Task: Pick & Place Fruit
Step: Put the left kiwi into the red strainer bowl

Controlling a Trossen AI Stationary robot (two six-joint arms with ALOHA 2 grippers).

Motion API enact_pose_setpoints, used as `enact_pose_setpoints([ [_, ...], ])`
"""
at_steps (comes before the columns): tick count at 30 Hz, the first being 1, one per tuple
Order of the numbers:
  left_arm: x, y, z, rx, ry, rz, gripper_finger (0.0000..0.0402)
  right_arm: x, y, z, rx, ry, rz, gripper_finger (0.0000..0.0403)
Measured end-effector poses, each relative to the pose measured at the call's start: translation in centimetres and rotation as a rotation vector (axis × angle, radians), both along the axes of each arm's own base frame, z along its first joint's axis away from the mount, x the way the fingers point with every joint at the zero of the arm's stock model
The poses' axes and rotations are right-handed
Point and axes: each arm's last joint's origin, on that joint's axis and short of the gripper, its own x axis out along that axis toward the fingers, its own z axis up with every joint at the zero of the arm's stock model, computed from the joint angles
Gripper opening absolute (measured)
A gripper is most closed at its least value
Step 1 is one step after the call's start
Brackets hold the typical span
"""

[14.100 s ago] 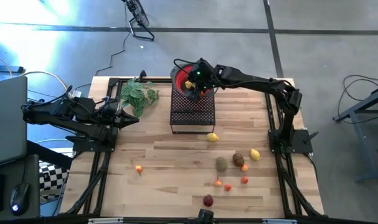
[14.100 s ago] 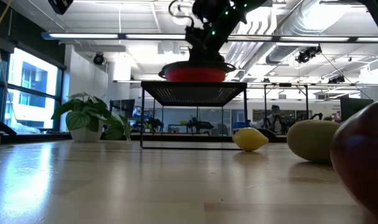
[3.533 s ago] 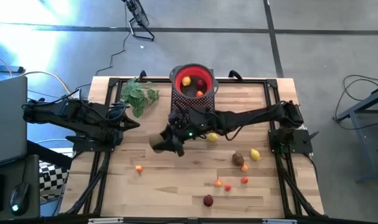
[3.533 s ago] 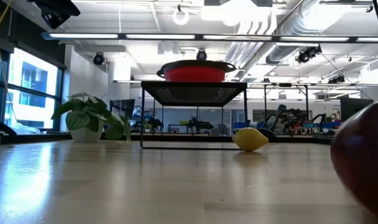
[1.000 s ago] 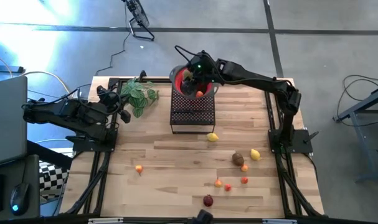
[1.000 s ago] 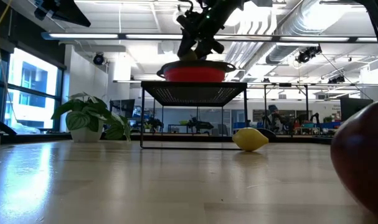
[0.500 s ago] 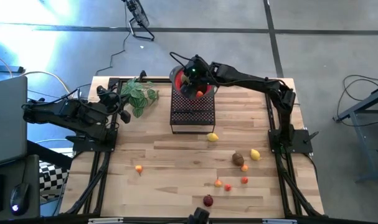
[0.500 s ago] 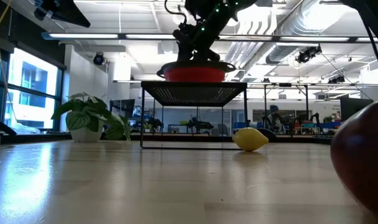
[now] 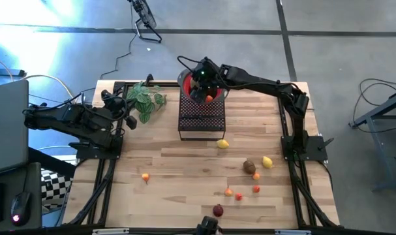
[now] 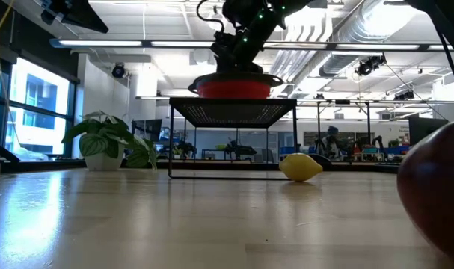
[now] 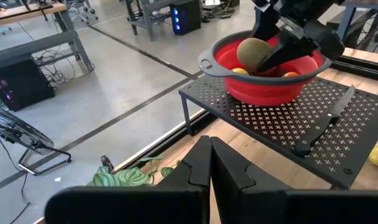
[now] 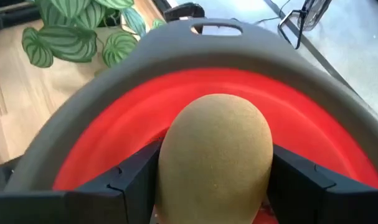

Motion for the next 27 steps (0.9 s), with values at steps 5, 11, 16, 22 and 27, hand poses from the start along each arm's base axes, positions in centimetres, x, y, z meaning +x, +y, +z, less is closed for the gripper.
enact_pose_setpoints([
  [5, -0.01, 0.00, -0.03, 0.000, 0.004, 0.000, 0.0000, 0.13, 0.03, -0.32, 0.004, 0.011, 0.001, 0.0239],
  [11, -0.02, 0.00, -0.03, 0.000, 0.004, -0.001, 0.0000, 0.13, 0.03, -0.30, 0.004, 0.010, 0.002, 0.0239],
  [16, -0.02, 0.00, -0.03, 0.000, 0.004, -0.001, 0.0000, -0.02, 0.14, -0.49, 0.013, 0.036, 0.006, 0.0239],
  [22, -0.02, 0.00, -0.03, 0.000, 0.004, -0.001, 0.0000, -0.12, 0.17, -0.58, 0.023, 0.047, 0.002, 0.0239],
  [27, -0.02, 0.00, -0.03, 0.000, 0.004, 0.000, 0.0000, -0.12, 0.17, -0.59, 0.050, 0.029, -0.027, 0.0239],
])
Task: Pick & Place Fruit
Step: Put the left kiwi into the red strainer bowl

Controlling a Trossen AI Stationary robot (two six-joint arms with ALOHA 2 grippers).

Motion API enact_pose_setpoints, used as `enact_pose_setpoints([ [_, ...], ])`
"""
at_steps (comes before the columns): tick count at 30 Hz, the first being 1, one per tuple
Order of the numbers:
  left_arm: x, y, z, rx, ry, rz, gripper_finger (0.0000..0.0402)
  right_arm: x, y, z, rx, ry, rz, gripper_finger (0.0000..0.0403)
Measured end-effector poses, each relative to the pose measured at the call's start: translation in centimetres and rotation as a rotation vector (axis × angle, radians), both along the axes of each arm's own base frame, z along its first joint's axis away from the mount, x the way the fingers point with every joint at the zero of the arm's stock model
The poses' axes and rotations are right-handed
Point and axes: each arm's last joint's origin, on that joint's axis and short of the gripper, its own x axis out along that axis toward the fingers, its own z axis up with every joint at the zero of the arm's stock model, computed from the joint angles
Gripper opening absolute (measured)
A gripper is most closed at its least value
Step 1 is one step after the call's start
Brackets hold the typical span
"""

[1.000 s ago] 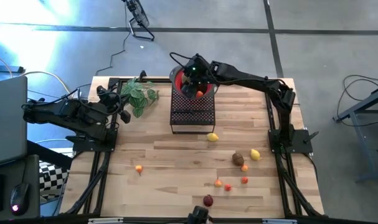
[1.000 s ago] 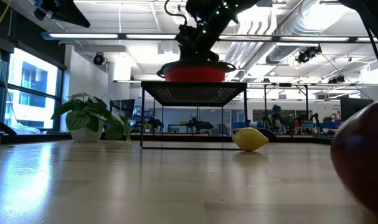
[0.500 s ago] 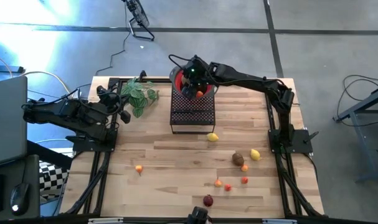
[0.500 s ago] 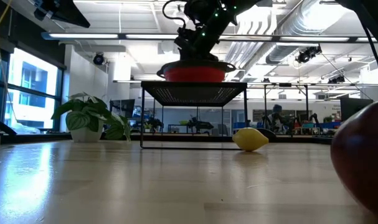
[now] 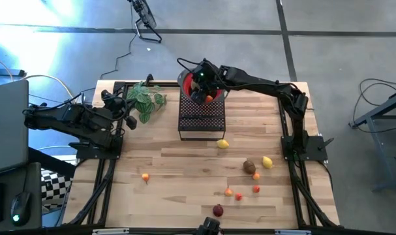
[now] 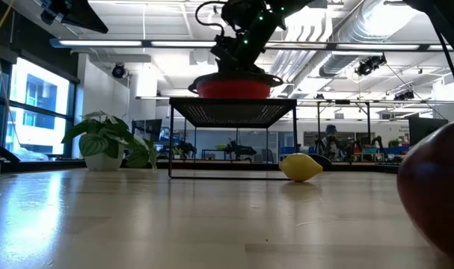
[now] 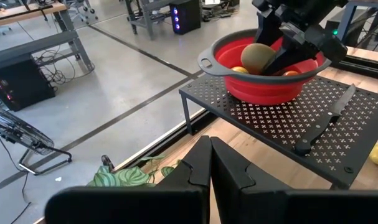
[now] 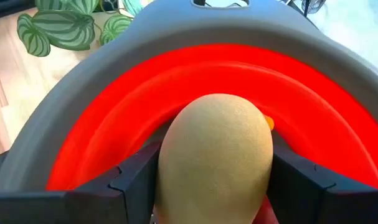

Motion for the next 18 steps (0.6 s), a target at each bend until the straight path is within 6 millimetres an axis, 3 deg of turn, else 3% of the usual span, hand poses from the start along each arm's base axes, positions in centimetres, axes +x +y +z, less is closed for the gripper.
enact_pose_setpoints([
  [12, 0.00, 0.00, 0.00, 0.000, 0.000, 0.000, 0.0000, 0.02, -0.03, 0.03, -0.001, -0.005, -0.011, 0.0242],
  [18, -0.07, 0.01, -0.12, 0.003, 0.016, 0.000, 0.0000, 0.08, -0.14, 0.17, -0.034, -0.010, -0.036, 0.0286],
])
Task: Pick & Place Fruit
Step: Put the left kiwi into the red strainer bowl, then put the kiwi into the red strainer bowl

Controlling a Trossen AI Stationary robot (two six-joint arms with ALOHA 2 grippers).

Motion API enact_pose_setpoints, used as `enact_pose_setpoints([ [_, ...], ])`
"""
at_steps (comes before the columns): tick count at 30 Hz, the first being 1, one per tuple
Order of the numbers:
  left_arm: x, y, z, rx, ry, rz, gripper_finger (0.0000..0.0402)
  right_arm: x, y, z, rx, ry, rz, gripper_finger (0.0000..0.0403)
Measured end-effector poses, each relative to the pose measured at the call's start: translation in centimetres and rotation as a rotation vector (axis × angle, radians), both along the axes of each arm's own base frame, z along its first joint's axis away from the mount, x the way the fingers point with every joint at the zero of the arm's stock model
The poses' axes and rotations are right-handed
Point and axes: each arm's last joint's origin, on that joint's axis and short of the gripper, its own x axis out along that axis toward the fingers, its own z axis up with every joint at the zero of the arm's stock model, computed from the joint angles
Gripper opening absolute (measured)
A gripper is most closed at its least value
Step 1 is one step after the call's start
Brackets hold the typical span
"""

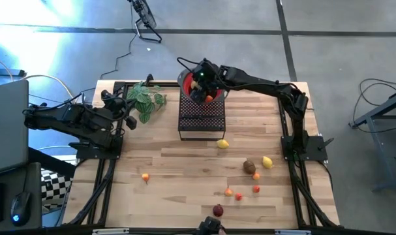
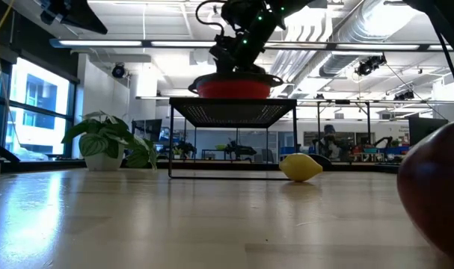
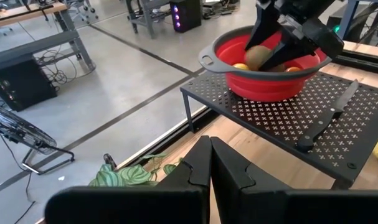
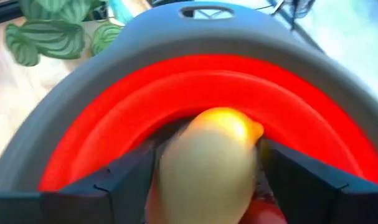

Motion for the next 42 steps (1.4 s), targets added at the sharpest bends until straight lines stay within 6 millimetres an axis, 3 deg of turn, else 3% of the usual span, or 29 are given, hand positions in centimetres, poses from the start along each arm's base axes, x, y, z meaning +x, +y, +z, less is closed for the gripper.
enact_pose_setpoints([
  [5, 0.0, 0.0, 0.0, 0.001, 0.006, 0.000, 0.0000, 0.0, 0.0, 0.1, -0.009, 0.000, -0.006, 0.0312],
  [11, 0.0, 0.0, 0.0, 0.001, 0.006, 0.000, 0.0000, -0.2, 0.4, 0.7, -0.010, -0.014, 0.003, 0.0307],
  [29, 0.0, 0.0, 0.0, 0.001, 0.006, 0.000, 0.0000, -4.3, 5.7, 9.3, -0.088, -0.205, 0.094, 0.0286],
  [36, -0.1, 0.0, -0.1, 0.003, 0.016, 0.000, 0.0000, -6.7, 7.6, 11.2, -0.076, -0.189, 0.120, 0.0286],
  [42, -0.2, 0.0, -0.3, 0.008, 0.043, 0.000, 0.0000, -8.5, 9.0, 11.7, -0.049, -0.124, 0.142, 0.0286],
])
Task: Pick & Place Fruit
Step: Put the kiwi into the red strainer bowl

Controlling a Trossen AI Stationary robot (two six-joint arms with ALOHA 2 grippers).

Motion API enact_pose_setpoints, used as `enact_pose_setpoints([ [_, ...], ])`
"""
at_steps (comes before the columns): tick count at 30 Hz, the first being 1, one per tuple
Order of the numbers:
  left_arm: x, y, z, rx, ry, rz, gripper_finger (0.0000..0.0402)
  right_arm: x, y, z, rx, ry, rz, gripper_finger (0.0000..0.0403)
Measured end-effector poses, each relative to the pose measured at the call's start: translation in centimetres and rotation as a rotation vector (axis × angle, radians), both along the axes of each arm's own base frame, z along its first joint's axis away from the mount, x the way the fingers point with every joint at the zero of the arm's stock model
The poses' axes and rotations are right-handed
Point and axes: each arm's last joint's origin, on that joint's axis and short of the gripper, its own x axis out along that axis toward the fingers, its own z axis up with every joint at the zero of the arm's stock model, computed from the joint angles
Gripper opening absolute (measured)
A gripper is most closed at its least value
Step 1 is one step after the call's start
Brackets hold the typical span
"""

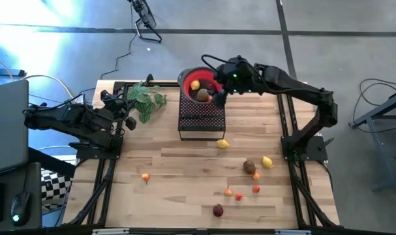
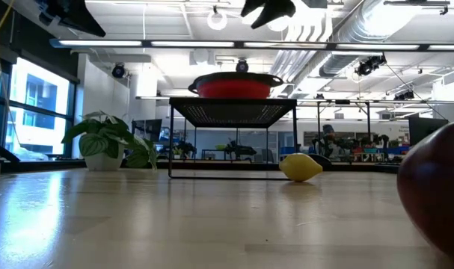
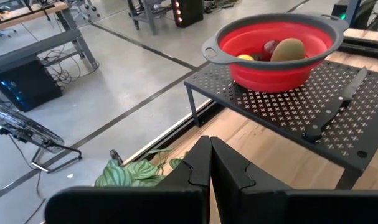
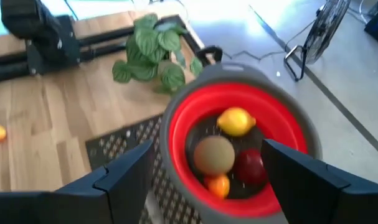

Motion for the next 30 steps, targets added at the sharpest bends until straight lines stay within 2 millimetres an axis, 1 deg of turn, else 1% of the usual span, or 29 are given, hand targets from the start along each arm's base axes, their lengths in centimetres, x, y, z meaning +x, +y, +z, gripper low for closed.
enact_pose_setpoints([
  [5, -0.1, 0.0, -0.1, 0.002, 0.012, 0.000, 0.0000, -1.4, 1.3, 0.0, 0.031, 0.080, 0.019, 0.0286],
  [8, 0.0, 0.0, -0.1, 0.002, 0.011, 0.000, 0.0000, -1.7, 2.0, -0.4, 0.099, 0.117, -0.015, 0.0286],
  [14, -0.1, 0.0, -0.1, 0.003, 0.014, 0.000, 0.0000, -3.1, 3.0, -1.2, 0.255, 0.216, -0.140, 0.0286],
  [21, -0.1, 0.0, -0.1, 0.004, 0.015, -0.001, 0.0000, -4.3, 4.5, -2.0, 0.405, 0.310, -0.310, 0.0286],
  [27, -0.1, 0.0, -0.1, 0.008, 0.021, -0.003, 0.0000, -5.2, 6.0, -2.4, 0.493, 0.369, -0.448, 0.0286],
  [30, -0.1, 0.0, -0.1, 0.008, 0.021, -0.003, 0.0000, -5.3, 6.9, -2.5, 0.523, 0.368, -0.488, 0.0286],
])
